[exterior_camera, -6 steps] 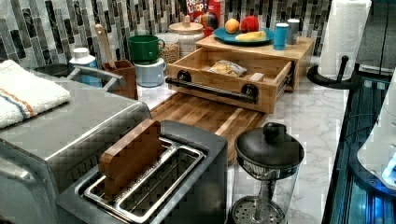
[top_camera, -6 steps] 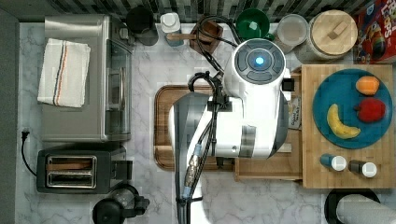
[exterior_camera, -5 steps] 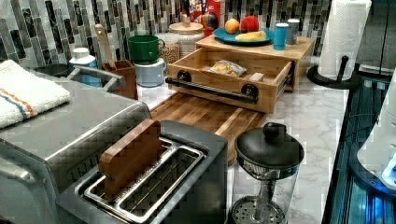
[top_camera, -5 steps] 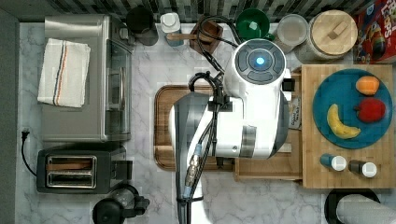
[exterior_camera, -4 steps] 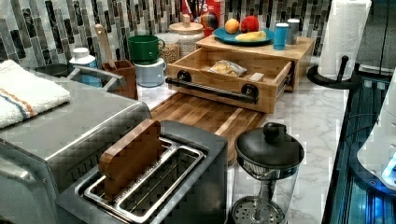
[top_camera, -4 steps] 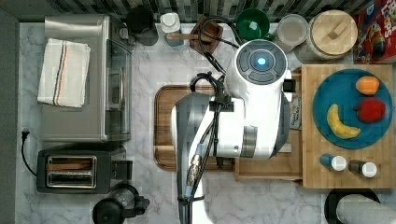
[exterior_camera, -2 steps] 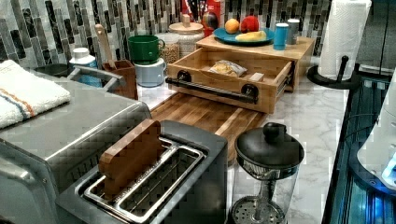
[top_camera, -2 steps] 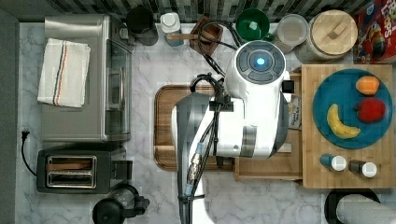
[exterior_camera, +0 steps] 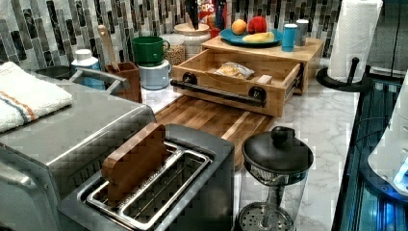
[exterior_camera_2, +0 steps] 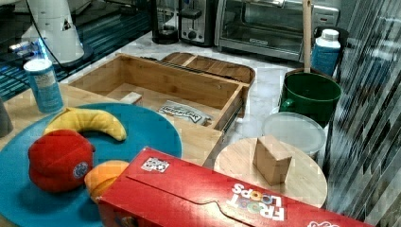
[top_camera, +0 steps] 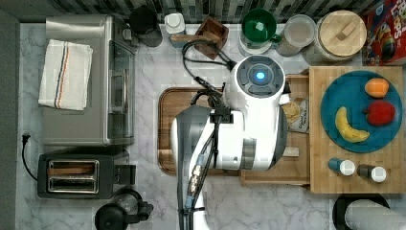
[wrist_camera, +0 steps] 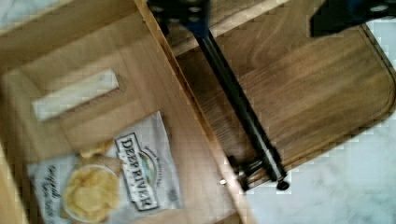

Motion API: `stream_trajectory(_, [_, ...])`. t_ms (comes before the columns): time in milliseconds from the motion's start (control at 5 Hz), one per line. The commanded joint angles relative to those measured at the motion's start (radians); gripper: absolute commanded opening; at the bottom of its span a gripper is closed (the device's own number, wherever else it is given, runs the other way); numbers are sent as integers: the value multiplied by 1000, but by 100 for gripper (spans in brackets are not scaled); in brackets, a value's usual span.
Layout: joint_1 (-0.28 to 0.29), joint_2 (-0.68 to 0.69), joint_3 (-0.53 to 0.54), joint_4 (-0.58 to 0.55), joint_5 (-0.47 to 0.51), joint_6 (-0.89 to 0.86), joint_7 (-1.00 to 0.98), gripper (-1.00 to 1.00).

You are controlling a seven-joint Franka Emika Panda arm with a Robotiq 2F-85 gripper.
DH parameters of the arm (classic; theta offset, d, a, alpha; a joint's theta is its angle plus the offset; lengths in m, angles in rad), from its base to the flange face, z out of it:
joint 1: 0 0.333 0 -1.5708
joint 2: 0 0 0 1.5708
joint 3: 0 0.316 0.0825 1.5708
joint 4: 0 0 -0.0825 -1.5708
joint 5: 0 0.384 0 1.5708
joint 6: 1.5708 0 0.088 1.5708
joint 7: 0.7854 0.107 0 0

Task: Close the drawer.

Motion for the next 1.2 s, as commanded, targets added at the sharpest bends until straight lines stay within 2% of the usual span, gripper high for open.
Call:
stream_trajectory(200, [81, -32, 93, -95, -41, 101, -94, 78])
stream_trajectory(400, [104, -5, 84, -132, -45, 153, -107, -100])
stream_trajectory(800, [78, 39, 99, -254, 48, 350, -214, -100])
stream_trajectory(1200, [92, 80, 106, -356, -15, 495, -200, -100])
